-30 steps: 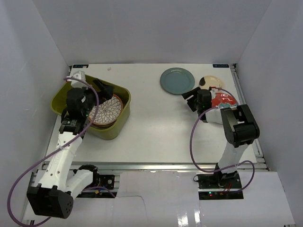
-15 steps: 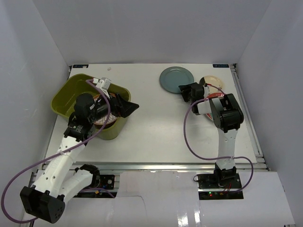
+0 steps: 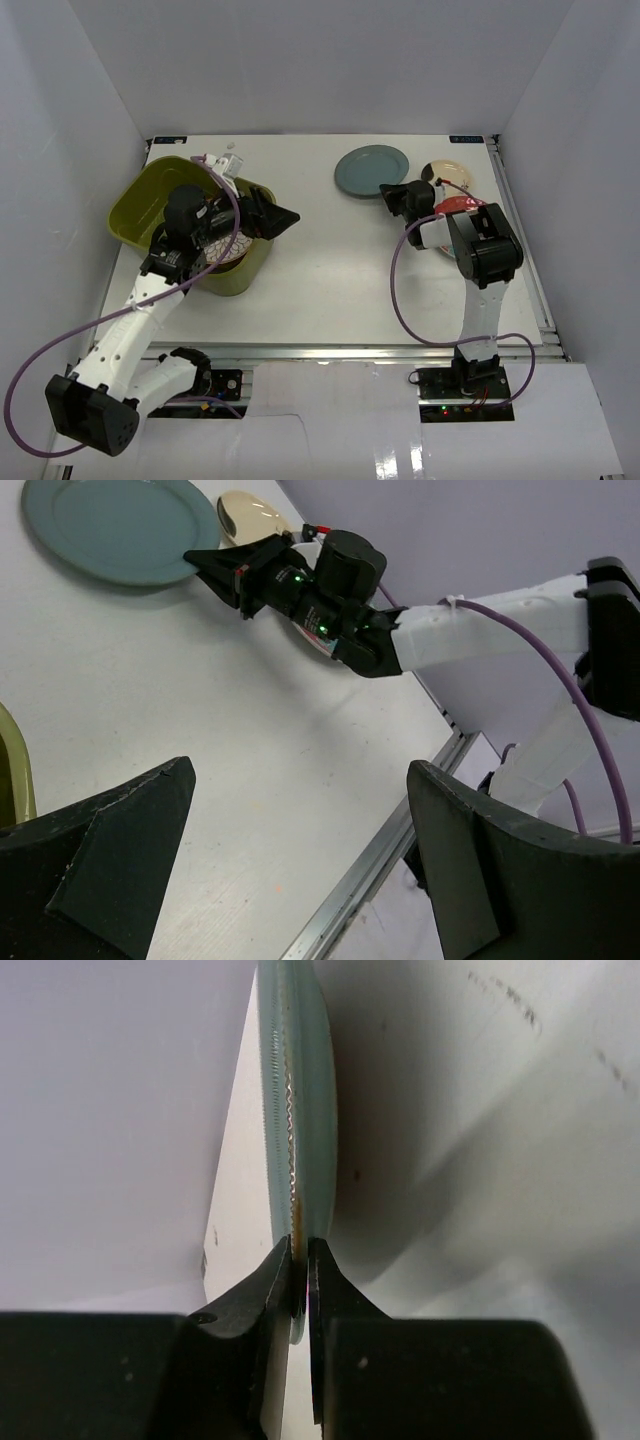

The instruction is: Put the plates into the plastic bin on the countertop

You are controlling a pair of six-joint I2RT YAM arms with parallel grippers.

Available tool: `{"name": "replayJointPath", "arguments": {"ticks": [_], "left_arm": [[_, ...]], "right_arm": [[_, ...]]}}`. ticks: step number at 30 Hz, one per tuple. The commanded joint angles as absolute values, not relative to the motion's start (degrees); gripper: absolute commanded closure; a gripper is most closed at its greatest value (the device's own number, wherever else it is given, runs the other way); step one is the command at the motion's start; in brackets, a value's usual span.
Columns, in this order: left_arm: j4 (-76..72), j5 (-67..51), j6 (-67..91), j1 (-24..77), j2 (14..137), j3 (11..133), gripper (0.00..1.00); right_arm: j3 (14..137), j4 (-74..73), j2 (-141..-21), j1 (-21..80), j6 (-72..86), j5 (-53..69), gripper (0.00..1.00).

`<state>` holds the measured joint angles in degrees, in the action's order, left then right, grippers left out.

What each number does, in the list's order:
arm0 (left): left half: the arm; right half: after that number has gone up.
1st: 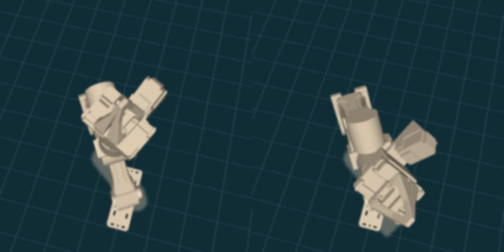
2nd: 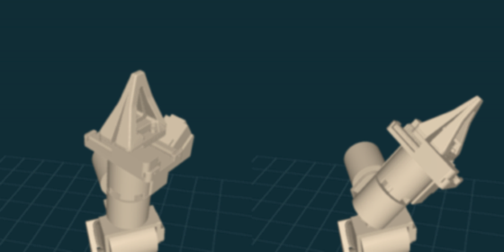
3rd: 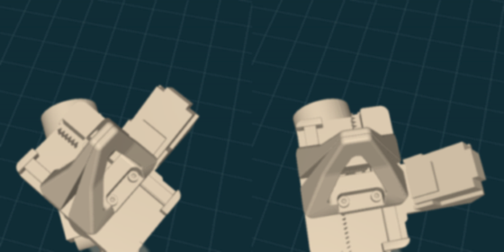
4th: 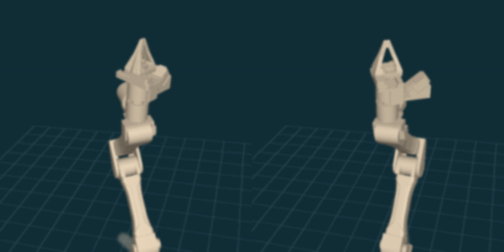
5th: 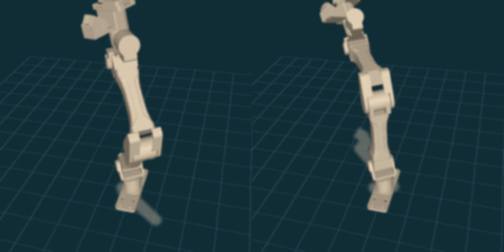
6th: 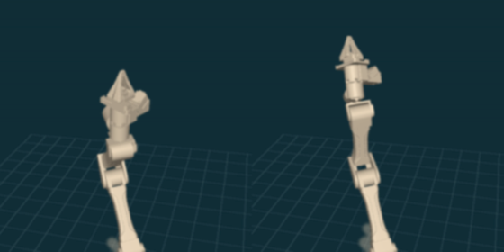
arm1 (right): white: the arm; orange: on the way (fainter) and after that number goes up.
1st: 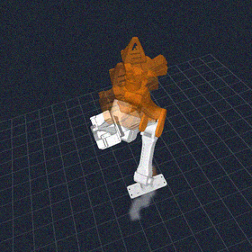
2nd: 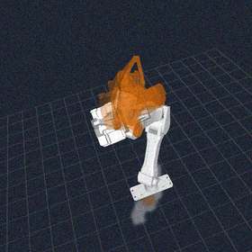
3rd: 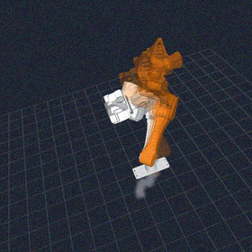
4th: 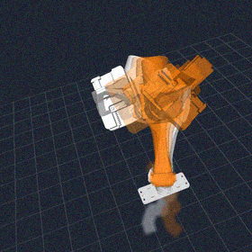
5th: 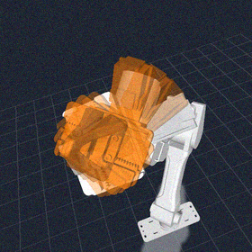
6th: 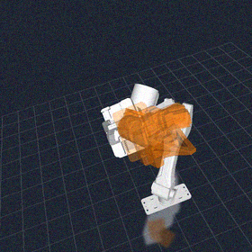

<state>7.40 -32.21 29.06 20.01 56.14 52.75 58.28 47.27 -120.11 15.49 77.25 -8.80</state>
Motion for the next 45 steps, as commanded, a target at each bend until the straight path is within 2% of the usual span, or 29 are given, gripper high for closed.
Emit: {"name": "replayJointPath", "arguments": {"ticks": [1,13,17,28,30,31,33,34,37,38,40,41,43,44,45], "left_arm": [[8.52,-31.99,31.71,20.21,58.00,57.64,0.02],[13.36,-35.25,37.79,20.13,77.67,69.69,0.02],[13.01,-32.18,38.05,20.13,80.33,71.80,0.02],[3.09,-39.63,42.18,20.65,89.64,73.13,0.04],[0.46,-39.99,43.41,20.74,89.56,72.42,0.13],[0.44,-39.90,43.68,20.83,89.47,71.81,0.24],[-2.63,-40.16,44.12,20.83,89.38,71.37,0.39],[-3.16,-40.60,44.64,20.83,89.38,71.02,0.54],[-5.62,-40.61,45.87,20.83,88.42,69.35,0.86],[-6.23,-40.43,45.97,20.83,87.98,69.00,1.00],[-6.41,-39.29,46.40,20.74,86.49,68.12,1.00],[-6.68,-38.94,47.02,20.66,85.96,67.94,1.00],[-8.77,-38.76,49.64,20.04,84.12,67.24,1.00],[-9.31,-38.59,50.53,19.69,83.42,66.63,1.00],[-9.32,-37.97,51.06,19.34,82.63,66.62,1.00]], "right_arm": [[55.03,54.48,-109.53,16.79,73.57,-8.27,0.92],[34.82,66.09,-82.28,14.50,78.57,11.85,0.92],[31.99,63.74,-74.12,13.97,78.49,15.38,0.92],[30.15,64.51,-68.73,15.38,81.21,21.88,0.92],[30.06,63.73,-68.47,15.82,80.69,22.24,0.92],[29.97,63.63,-68.47,15.99,80.34,22.58,0.92],[29.88,63.81,-68.64,16.52,80.33,23.11,0.92],[29.97,63.72,-69.08,16.87,80.07,23.29,0.92],[29.53,64.16,-69.87,17.23,80.33,23.91,0.92],[29.44,63.81,-69.79,17.23,79.64,23.73,0.92],[29.62,61.19,-69.35,17.40,78.84,23.29,0.88],[29.79,60.65,-69.26,17.32,77.71,23.20,0.76],[31.28,56.98,-68.73,17.31,76.30,23.20,0.60],[31.99,55.21,-68.47,17.31,74.46,23.29,0.47],[32.60,53.11,-67.60,17.31,73.40,23.03,0.40]]}}
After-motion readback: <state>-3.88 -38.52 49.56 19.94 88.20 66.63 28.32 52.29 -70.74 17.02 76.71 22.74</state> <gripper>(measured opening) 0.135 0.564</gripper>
